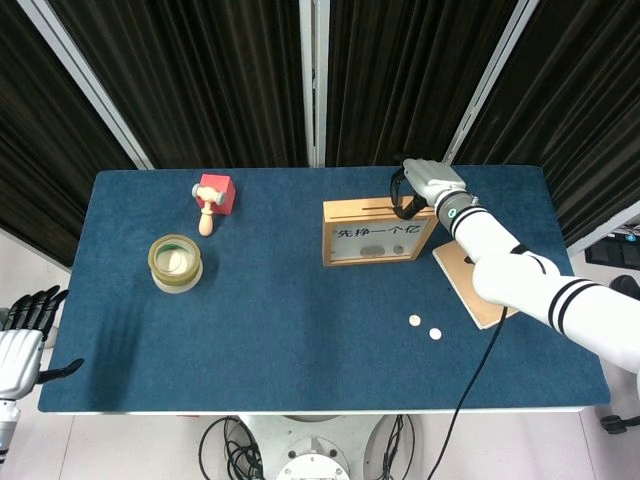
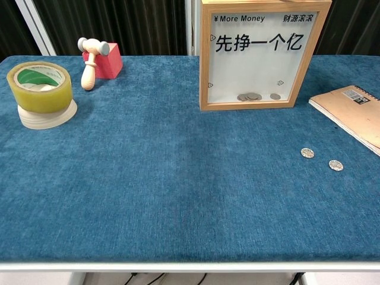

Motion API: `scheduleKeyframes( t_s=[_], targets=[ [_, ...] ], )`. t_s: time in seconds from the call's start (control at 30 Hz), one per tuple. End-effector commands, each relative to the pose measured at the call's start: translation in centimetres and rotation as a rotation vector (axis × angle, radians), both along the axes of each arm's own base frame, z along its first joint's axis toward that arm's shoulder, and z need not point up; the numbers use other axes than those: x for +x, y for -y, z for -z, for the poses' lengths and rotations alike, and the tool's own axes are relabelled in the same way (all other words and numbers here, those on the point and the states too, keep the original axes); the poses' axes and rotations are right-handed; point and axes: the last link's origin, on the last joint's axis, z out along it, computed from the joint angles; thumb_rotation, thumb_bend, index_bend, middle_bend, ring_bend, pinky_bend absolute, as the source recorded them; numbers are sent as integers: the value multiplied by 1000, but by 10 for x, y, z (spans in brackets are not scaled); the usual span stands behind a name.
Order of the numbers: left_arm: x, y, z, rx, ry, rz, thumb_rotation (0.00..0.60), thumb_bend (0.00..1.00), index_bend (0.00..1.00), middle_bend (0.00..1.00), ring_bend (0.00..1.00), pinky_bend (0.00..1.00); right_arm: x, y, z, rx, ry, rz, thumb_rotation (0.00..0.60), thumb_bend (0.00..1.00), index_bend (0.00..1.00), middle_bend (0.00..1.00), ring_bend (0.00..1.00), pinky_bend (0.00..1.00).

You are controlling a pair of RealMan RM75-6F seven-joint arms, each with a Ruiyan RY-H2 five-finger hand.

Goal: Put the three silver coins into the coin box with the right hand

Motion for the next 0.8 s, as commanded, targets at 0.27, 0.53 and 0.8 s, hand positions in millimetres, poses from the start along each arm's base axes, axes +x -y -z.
scheduleKeyframes(
  t_s=[0.27,0.53,0.8],
  targets=[
    [-1,0,1,-1,-1,-2,600,0,61,8,0,0,1,1,-2,-9,9,-22,600,468,42,0,0,0],
    [0,-1,0,2,-2,-1,600,0,61,9,0,0,2,-5,-14,-39,66,-47,600,435,0,0,0,0],
    [0,0,1,5,-9,-4,600,0,61,8,0,0,-29,-64,-42,-157,27,-224,600,370,0,0,0,0]
  ],
)
